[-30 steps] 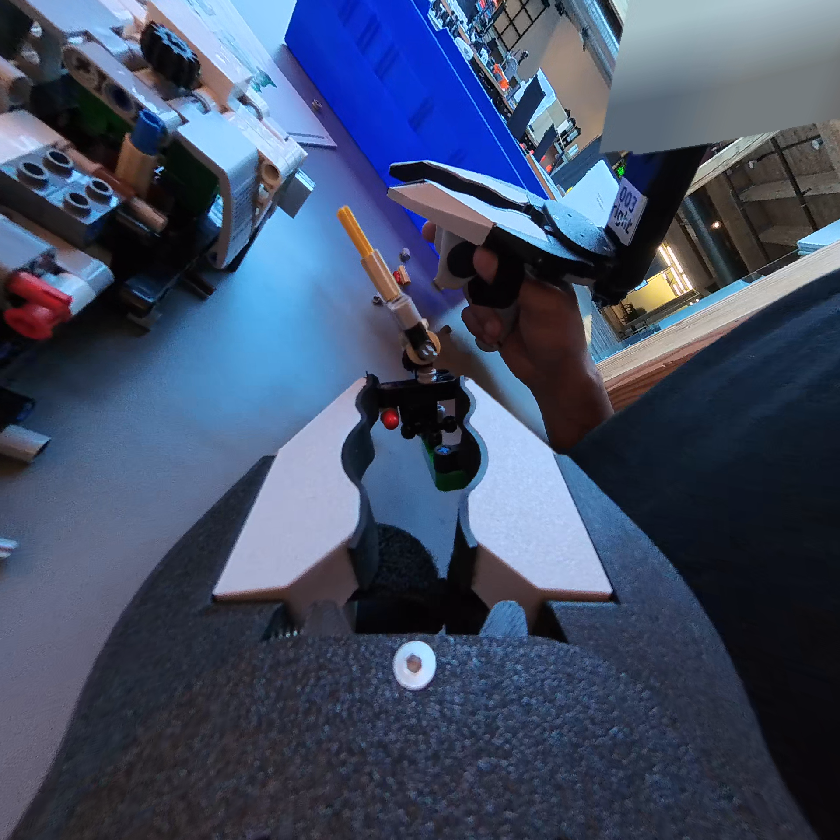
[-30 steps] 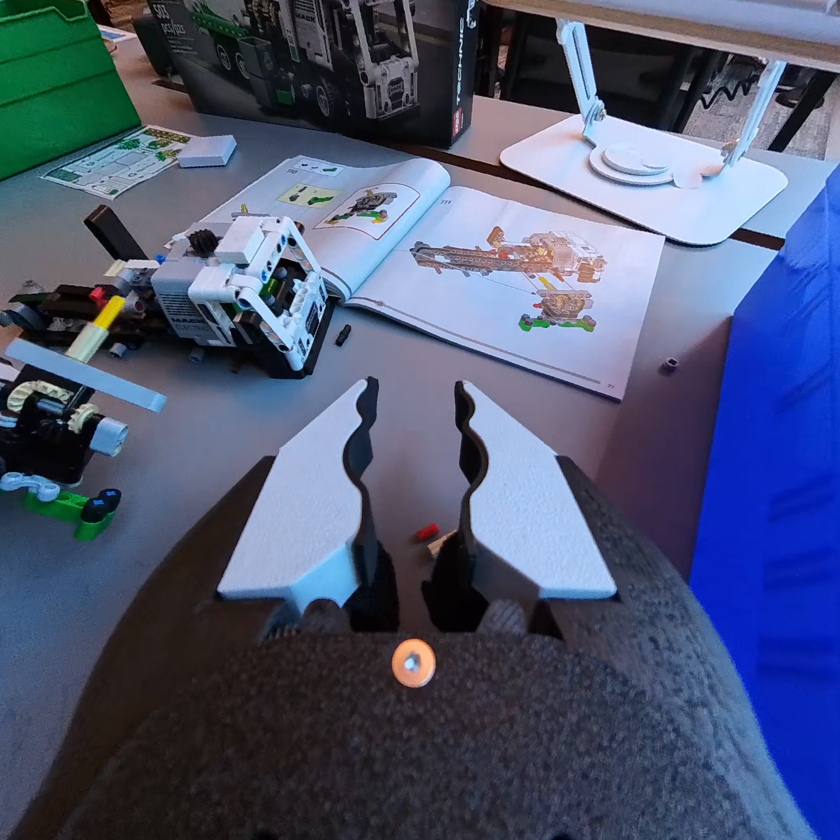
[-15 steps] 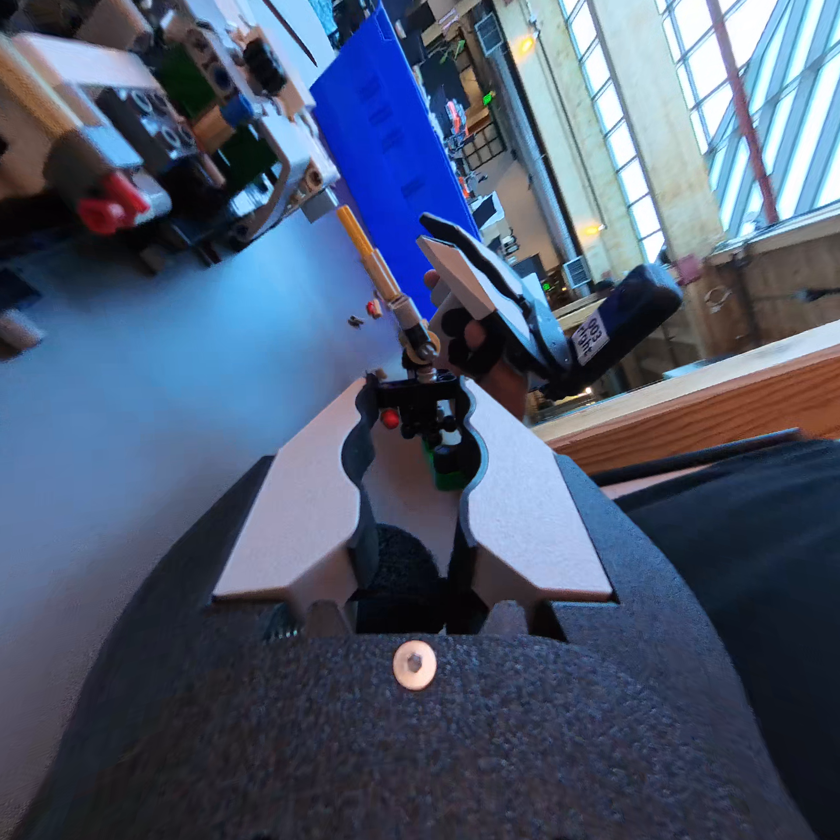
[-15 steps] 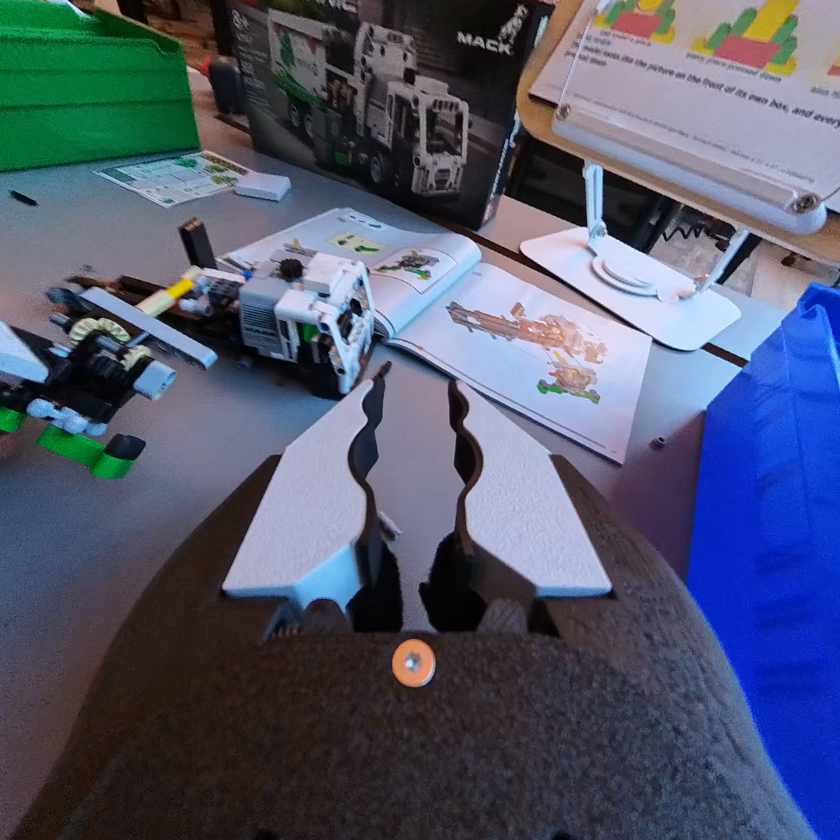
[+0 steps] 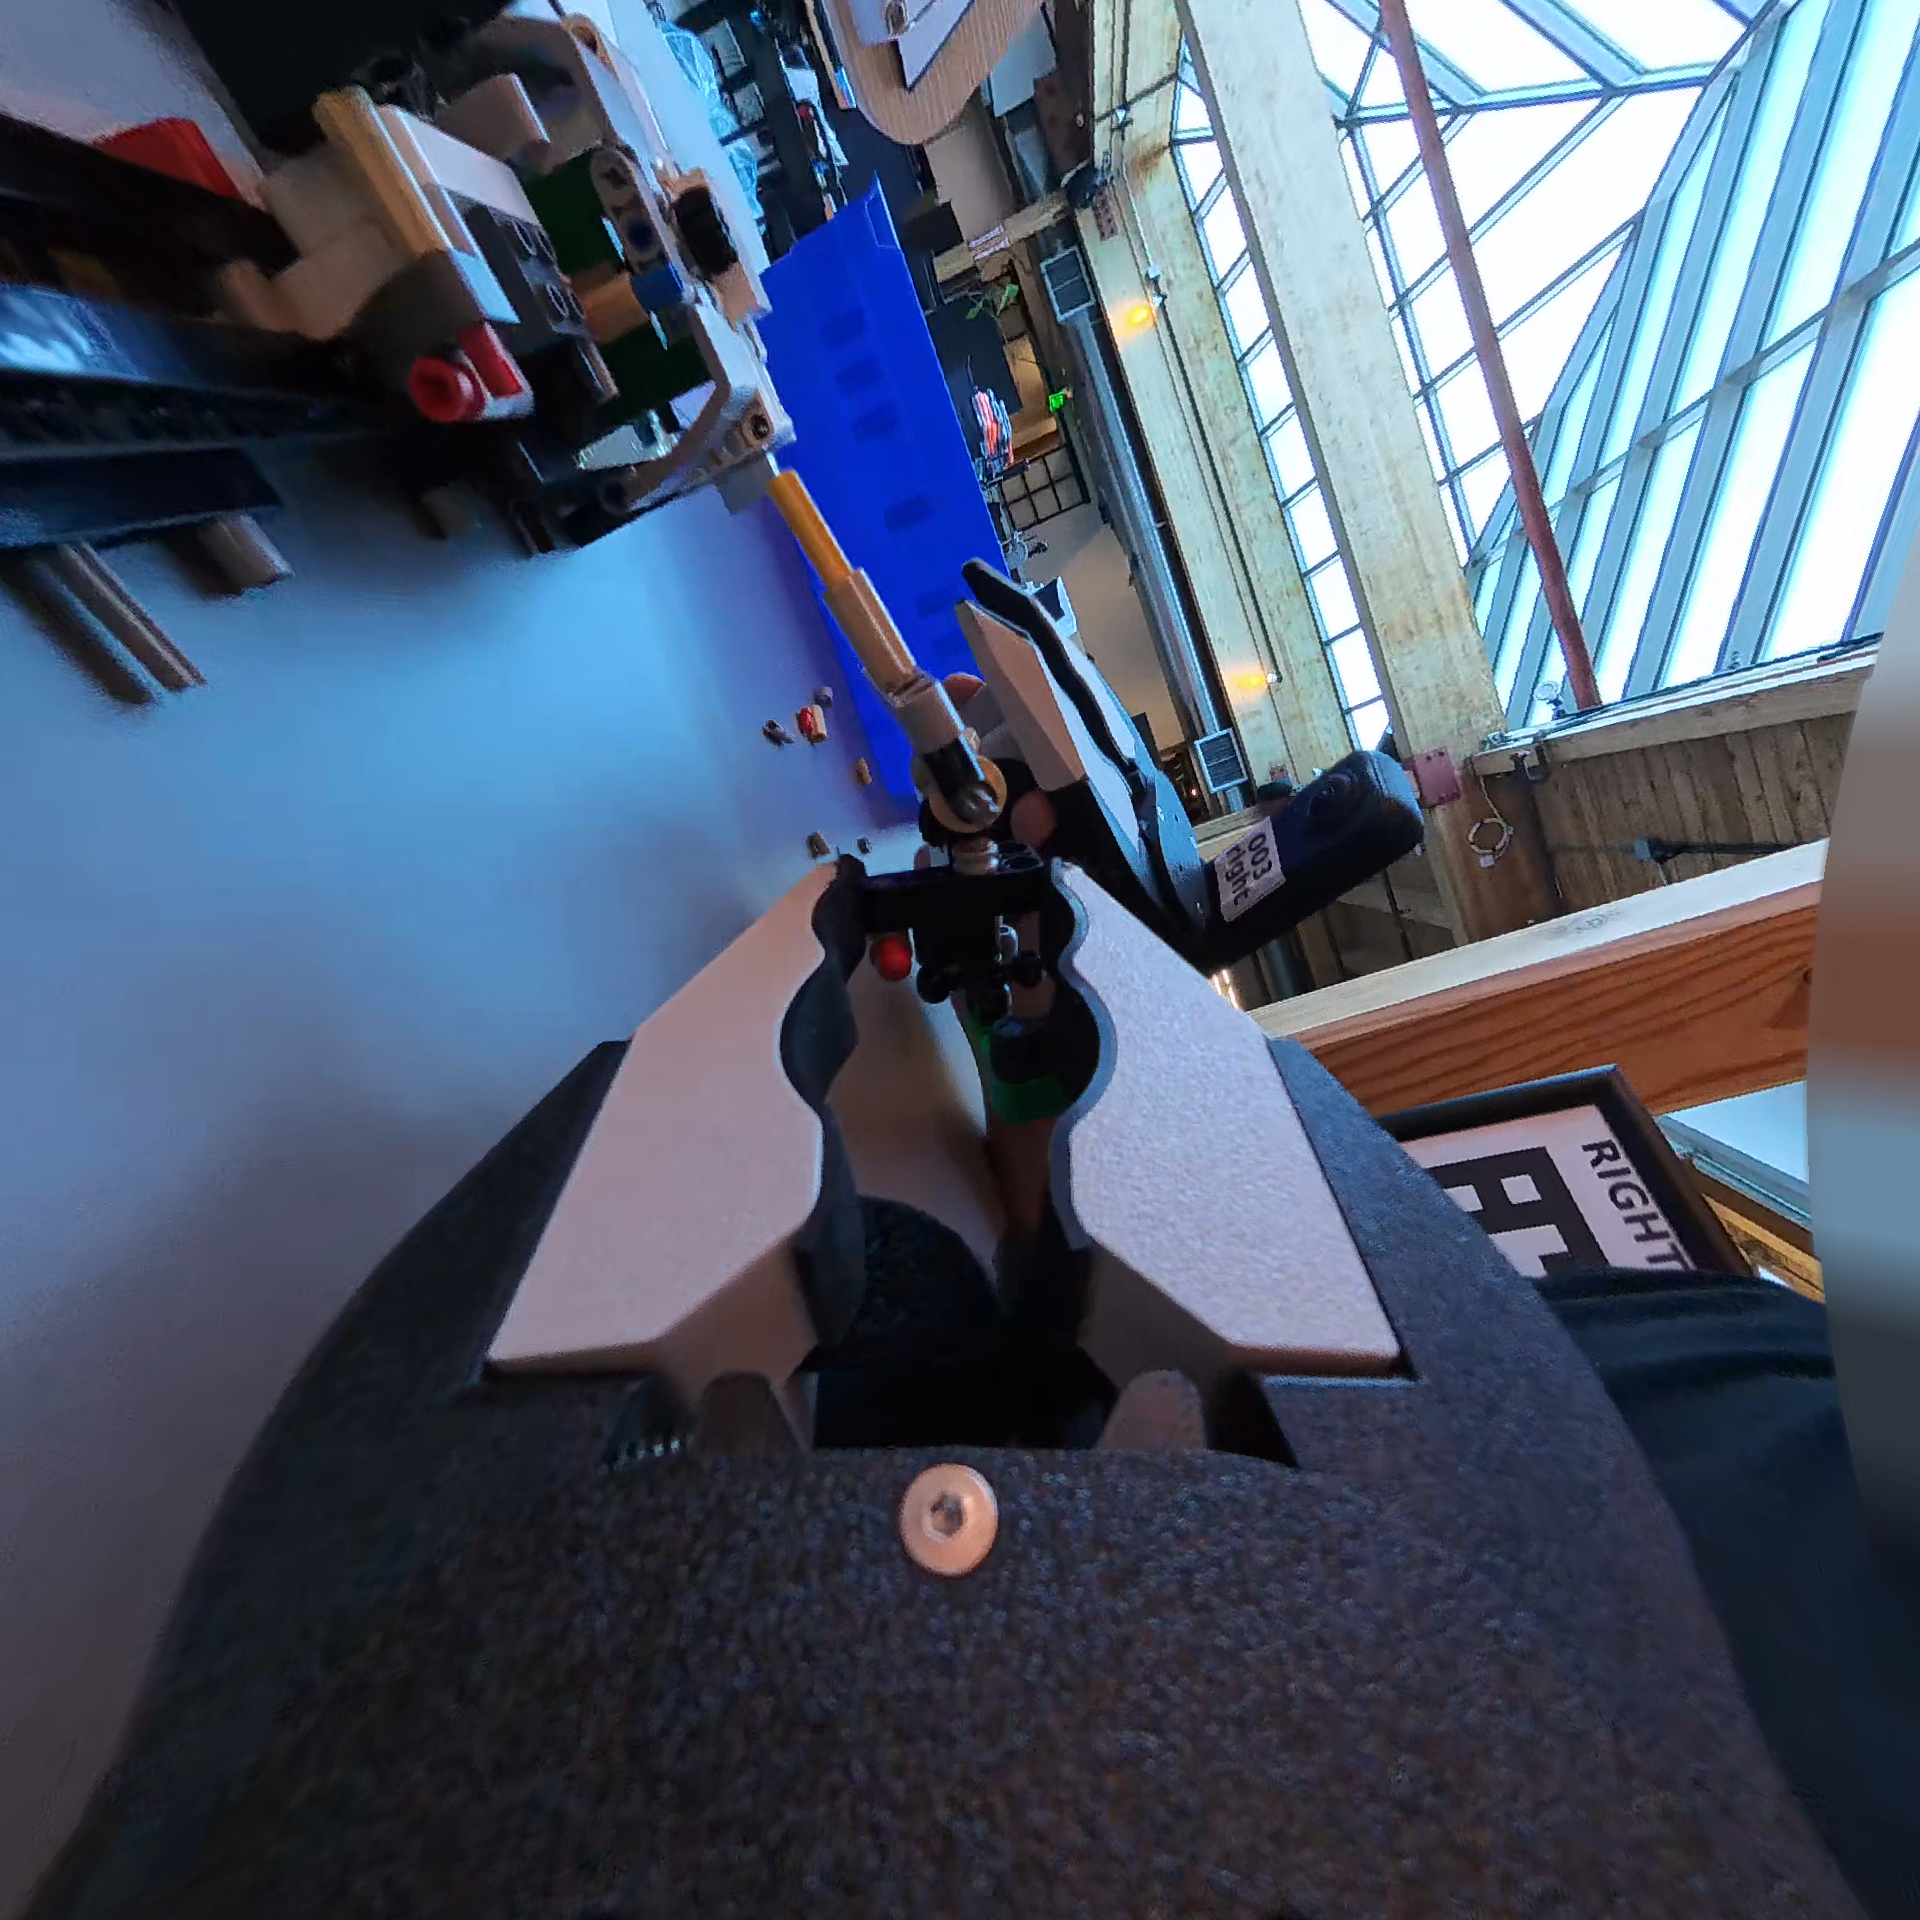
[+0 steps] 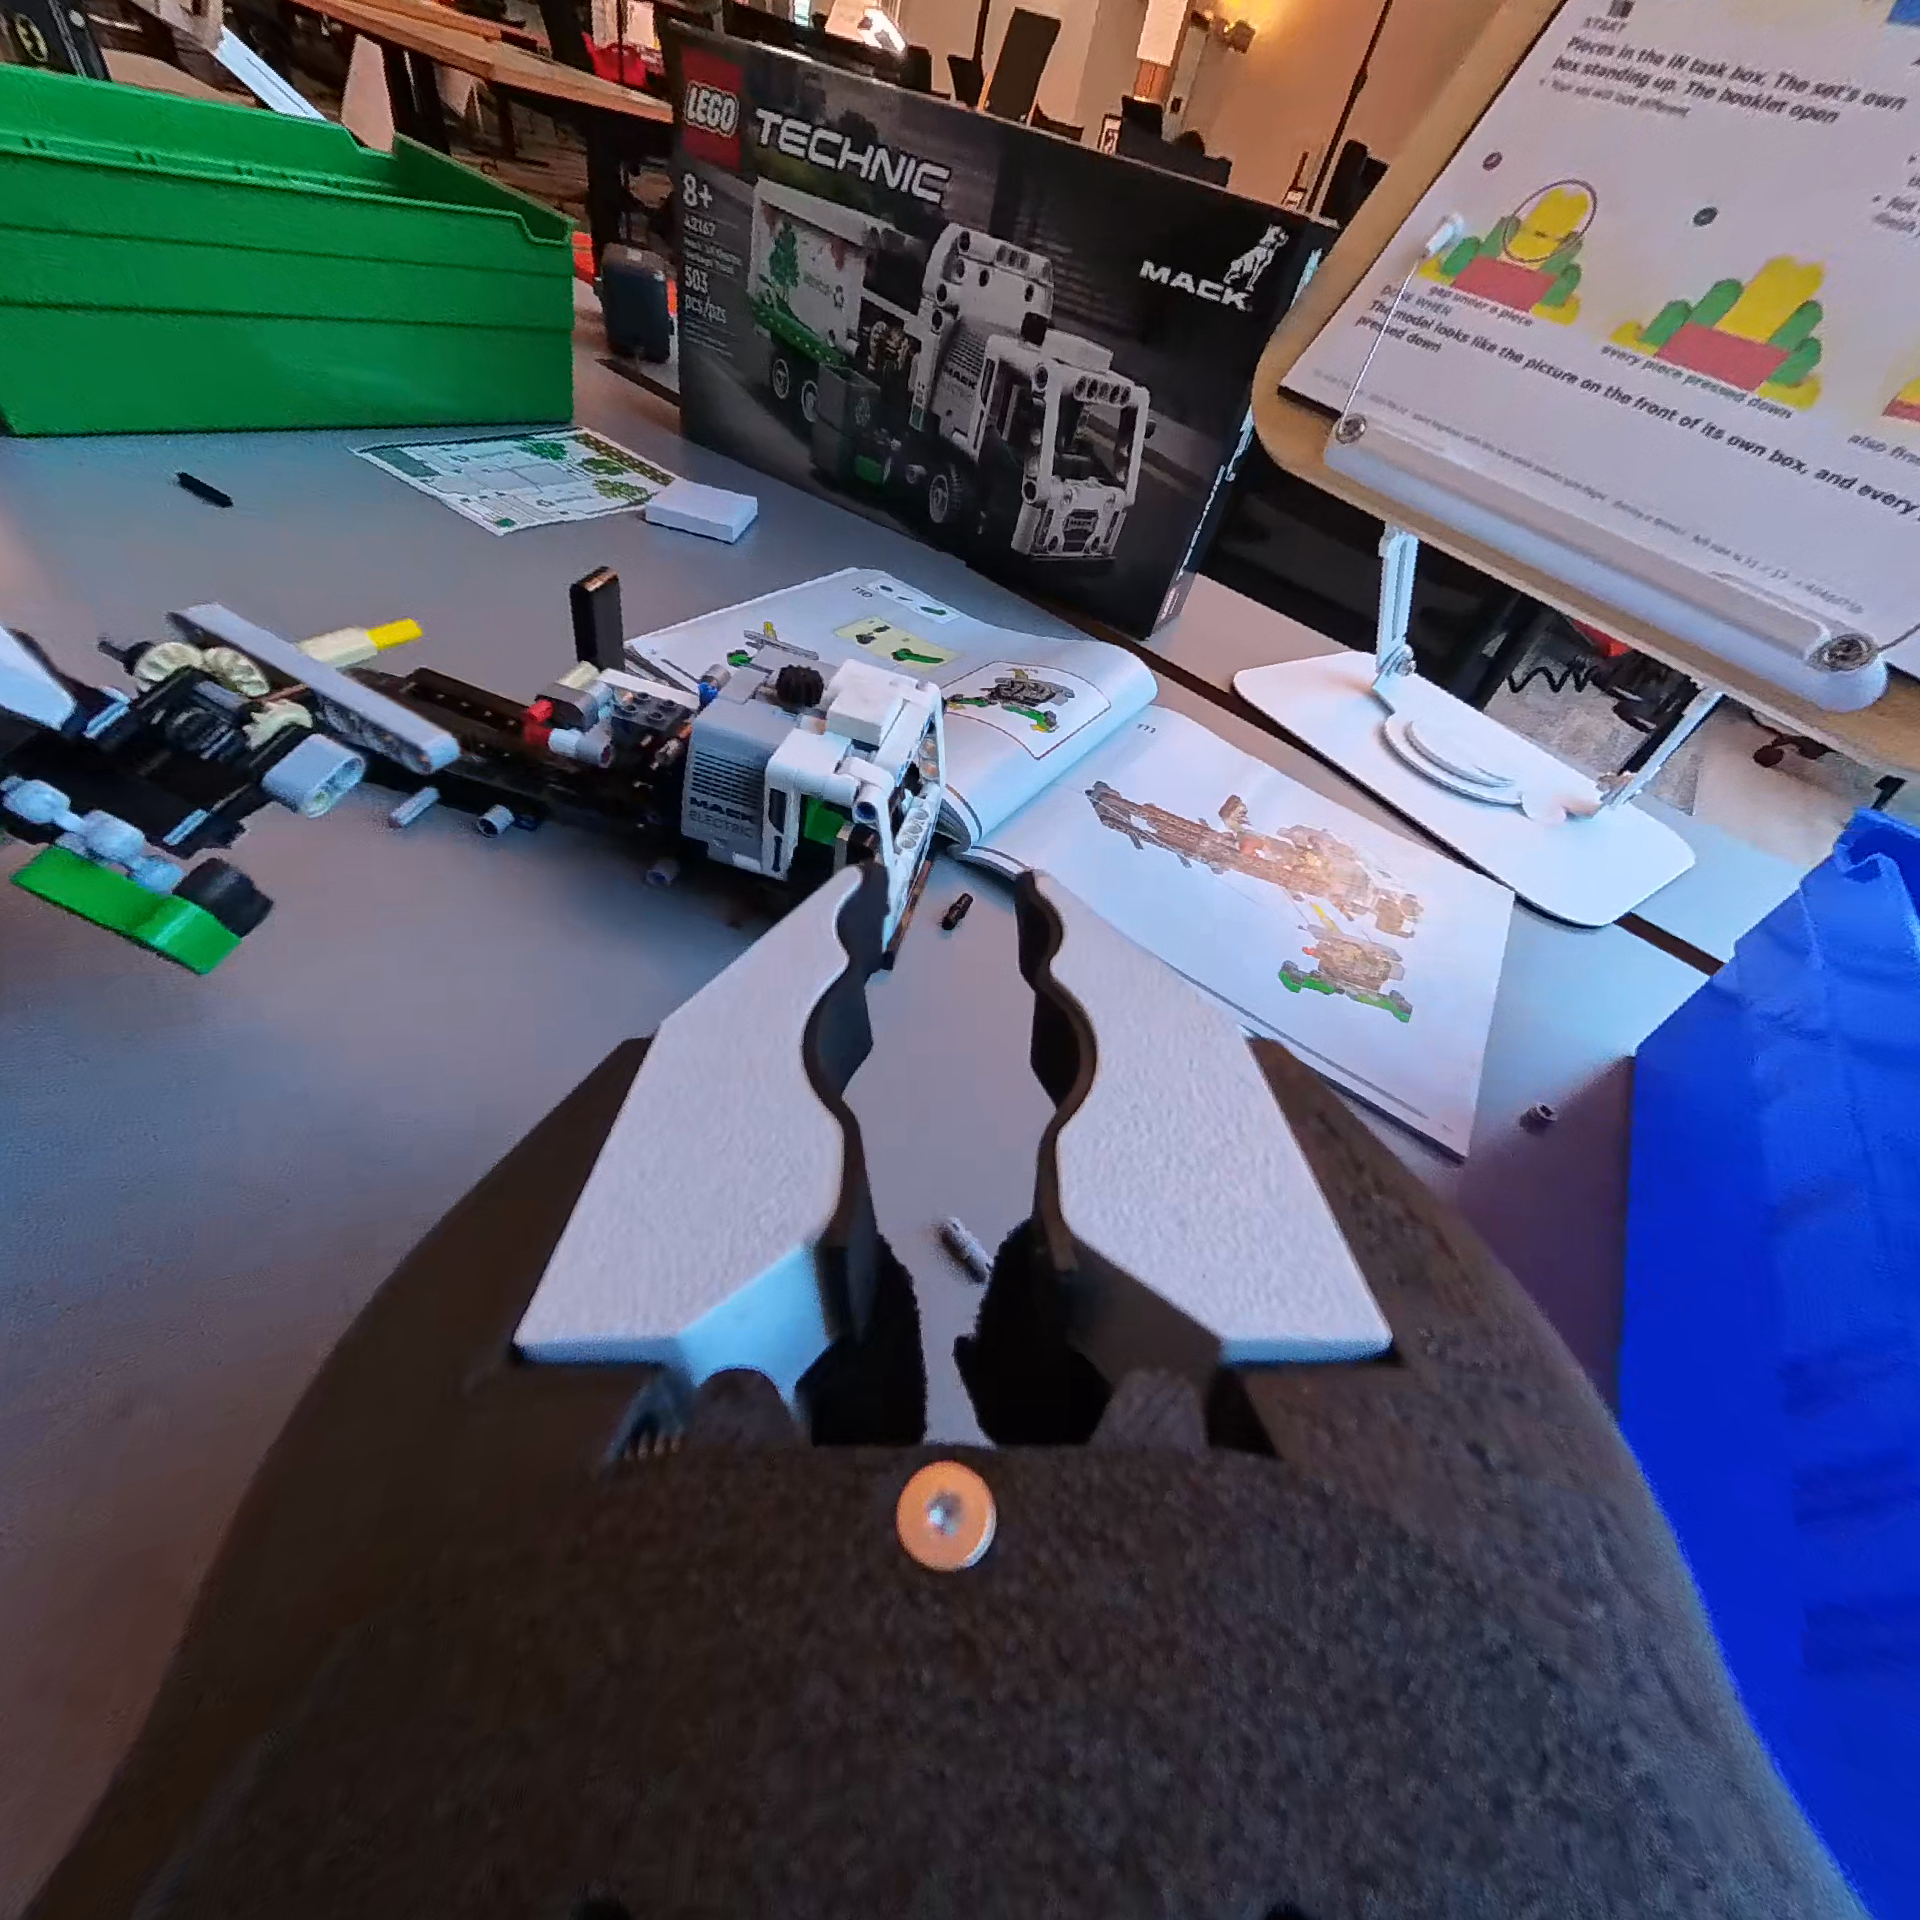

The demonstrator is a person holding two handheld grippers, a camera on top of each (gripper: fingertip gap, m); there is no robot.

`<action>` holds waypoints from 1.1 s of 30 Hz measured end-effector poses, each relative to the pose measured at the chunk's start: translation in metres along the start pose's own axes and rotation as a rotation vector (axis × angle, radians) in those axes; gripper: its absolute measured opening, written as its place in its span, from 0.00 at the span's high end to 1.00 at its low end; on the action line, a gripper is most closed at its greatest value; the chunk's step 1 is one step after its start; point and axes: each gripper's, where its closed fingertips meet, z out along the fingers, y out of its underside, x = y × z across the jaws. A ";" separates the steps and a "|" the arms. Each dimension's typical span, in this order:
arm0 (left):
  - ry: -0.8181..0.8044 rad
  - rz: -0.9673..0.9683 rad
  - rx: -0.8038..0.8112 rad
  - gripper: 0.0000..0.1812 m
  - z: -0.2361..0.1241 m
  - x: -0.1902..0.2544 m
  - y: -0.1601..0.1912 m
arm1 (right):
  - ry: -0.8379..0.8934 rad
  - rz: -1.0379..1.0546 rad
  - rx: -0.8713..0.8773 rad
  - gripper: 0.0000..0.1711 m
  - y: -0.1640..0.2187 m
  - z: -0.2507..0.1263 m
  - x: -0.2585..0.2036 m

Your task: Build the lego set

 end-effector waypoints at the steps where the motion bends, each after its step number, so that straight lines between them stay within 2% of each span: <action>1: 0.002 0.001 0.002 0.83 -0.001 0.001 0.002 | 0.001 0.000 0.001 0.86 0.000 0.000 0.000; 12: -0.015 0.040 -0.013 0.83 0.000 0.003 0.023 | 0.006 0.009 0.000 0.85 0.001 -0.002 0.003; 22: -0.100 0.128 -0.062 0.83 0.004 -0.010 0.022 | 0.005 0.042 -0.012 0.85 0.004 -0.002 0.007; 33: -0.061 0.152 -0.119 0.83 0.013 -0.010 0.015 | -0.010 0.053 -0.047 0.85 0.011 0.001 0.006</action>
